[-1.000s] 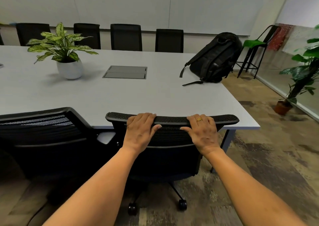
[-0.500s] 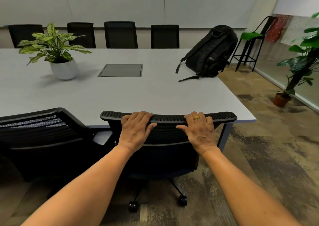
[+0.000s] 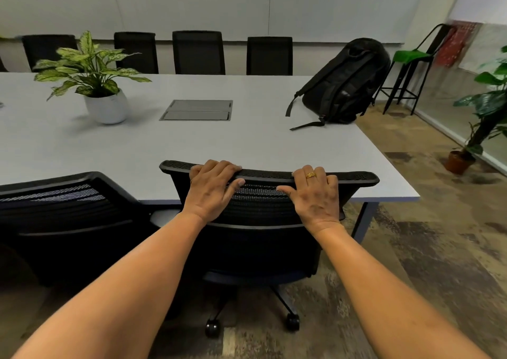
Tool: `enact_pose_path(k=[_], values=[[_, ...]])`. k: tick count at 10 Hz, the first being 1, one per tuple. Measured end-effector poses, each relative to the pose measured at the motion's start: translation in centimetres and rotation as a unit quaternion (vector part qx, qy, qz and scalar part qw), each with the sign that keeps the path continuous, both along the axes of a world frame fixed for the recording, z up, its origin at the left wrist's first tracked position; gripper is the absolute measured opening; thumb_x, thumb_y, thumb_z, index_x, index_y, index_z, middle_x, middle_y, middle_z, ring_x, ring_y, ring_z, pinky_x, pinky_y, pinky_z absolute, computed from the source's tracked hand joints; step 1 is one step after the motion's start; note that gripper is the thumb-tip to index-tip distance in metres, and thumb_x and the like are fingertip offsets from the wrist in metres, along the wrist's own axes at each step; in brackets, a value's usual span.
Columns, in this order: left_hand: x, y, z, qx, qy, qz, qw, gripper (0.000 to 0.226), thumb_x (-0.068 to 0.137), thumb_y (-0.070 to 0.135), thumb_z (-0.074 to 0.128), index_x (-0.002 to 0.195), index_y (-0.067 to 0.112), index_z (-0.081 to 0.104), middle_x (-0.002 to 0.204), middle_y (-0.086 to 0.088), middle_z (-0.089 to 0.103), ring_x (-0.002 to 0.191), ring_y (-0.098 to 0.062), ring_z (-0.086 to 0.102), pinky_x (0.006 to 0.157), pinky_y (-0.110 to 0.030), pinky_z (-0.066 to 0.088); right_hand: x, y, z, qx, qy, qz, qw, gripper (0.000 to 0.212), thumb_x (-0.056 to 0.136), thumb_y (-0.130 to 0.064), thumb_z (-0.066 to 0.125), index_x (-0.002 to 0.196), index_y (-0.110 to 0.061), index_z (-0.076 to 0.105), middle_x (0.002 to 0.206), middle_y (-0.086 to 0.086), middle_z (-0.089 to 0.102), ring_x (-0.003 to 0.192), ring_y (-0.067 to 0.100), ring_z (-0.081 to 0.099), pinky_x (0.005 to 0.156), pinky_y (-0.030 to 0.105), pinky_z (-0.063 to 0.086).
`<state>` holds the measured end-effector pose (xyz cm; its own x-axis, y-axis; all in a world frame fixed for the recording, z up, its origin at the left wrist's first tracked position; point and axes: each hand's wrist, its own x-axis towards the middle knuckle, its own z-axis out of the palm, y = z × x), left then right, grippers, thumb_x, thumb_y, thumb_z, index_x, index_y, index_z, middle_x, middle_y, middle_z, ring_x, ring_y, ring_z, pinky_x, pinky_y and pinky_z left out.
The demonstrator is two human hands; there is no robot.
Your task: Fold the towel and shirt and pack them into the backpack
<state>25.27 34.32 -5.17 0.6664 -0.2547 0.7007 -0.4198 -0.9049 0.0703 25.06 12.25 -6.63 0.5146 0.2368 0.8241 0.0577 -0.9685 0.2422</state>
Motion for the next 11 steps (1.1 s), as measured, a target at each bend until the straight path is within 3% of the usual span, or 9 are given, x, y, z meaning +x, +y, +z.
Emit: enact_pose_path(k=[2,3,4,5,7,8,9,10,11], values=[[-0.2,0.3,-0.3,0.000,-0.002,0.013,1.000,0.045,0.092,0.047,0.032,0.100,0.019,0.066,0.095,0.007,0.067,0.088,-0.013,0.051,0.074,-0.028,0.020,0.0,0.3,0.3,0.020,0.019,0.016,1.000,0.056,0.087,-0.056,0.027,0.078,-0.014,0.062,0.073,0.002,0.057,0.064,0.021,0.052,0.055,0.030,0.037],[-1.3,0.2,-0.5,-0.009,0.011,0.017,1.000,0.058,0.096,0.053,0.019,0.103,0.019,0.065,0.097,0.007,0.067,0.089,-0.010,0.046,0.074,-0.027,0.020,-0.6,0.5,0.2,0.024,0.046,0.013,0.999,0.055,0.086,-0.056,0.027,0.081,-0.014,0.062,0.076,0.001,0.058,0.066,0.021,0.053,0.057,0.030,0.038],[-2.3,0.3,-0.7,-0.008,0.033,0.030,0.999,0.056,0.095,0.053,0.022,0.106,0.019,0.064,0.101,0.007,0.067,0.093,-0.014,0.054,0.078,-0.027,0.022,-1.5,0.8,0.1,0.038,0.058,0.017,0.997,0.053,0.084,-0.055,0.029,0.083,-0.015,0.063,0.078,0.001,0.059,0.068,0.021,0.055,0.064,0.032,0.032],[-3.0,0.1,-0.7,-0.003,0.062,0.044,0.997,0.051,0.091,0.048,0.028,0.111,0.018,0.064,0.107,0.005,0.066,0.099,-0.021,0.059,0.084,-0.028,0.023,-2.3,0.9,0.3,0.049,0.088,0.023,0.995,0.052,0.084,-0.053,0.029,0.085,-0.015,0.064,0.080,0.000,0.061,0.071,0.021,0.057,0.064,0.031,0.042],[-4.3,-0.5,-0.2,-0.002,0.121,0.073,0.990,0.069,0.087,0.055,0.012,0.124,0.018,0.056,0.122,0.004,0.059,0.116,-0.019,0.050,0.097,-0.029,0.022,-4.2,1.7,0.9,0.100,0.182,0.024,0.978,0.053,0.088,-0.052,0.030,0.096,-0.011,0.064,0.089,0.004,0.064,0.083,0.025,0.060,0.079,0.037,0.049],[-4.8,-0.6,0.4,0.016,0.148,0.075,0.986,0.071,0.087,0.057,0.010,0.131,0.018,0.050,0.131,0.003,0.054,0.125,-0.017,0.044,0.104,-0.032,0.024,-4.5,2.1,1.7,0.125,0.227,0.034,0.965,0.049,0.093,-0.047,0.036,0.103,-0.007,0.062,0.097,0.009,0.064,0.093,0.029,0.058,0.090,0.042,0.045],[-4.8,-0.6,1.4,0.035,0.203,0.066,0.976,0.052,0.098,0.048,0.026,0.136,0.017,0.043,0.139,0.002,0.047,0.132,-0.016,0.035,0.108,-0.032,0.020,-4.9,2.5,2.8,0.130,0.308,0.017,0.942,0.049,0.099,-0.044,0.031,0.124,-0.006,0.052,0.122,0.010,0.057,0.118,0.029,0.047,0.107,0.041,0.030],[-4.5,-0.8,2.9,0.069,0.248,0.066,0.964,0.054,0.100,0.045,0.022,0.143,0.013,0.032,0.150,-0.003,0.033,0.142,-0.019,0.019,0.115,-0.035,0.010,-5.1,3.2,4.3,0.132,0.342,0.005,0.930,0.055,0.101,-0.041,0.021,0.144,-0.008,0.028,0.149,0.010,0.033,0.140,0.027,0.023,0.116,0.041,0.015],[-4.4,-1.0,4.6,0.078,0.246,0.087,0.962,0.058,0.101,0.043,0.017,0.148,0.011,0.016,0.157,-0.005,0.013,0.145,-0.018,0.003,0.117,-0.035,0.000,-5.3,4.1,6.2,0.150,0.365,0.029,0.919,0.057,0.102,-0.039,0.018,0.149,-0.008,0.010,0.157,0.009,0.010,0.145,0.023,0.004,0.117,0.038,0.004]])
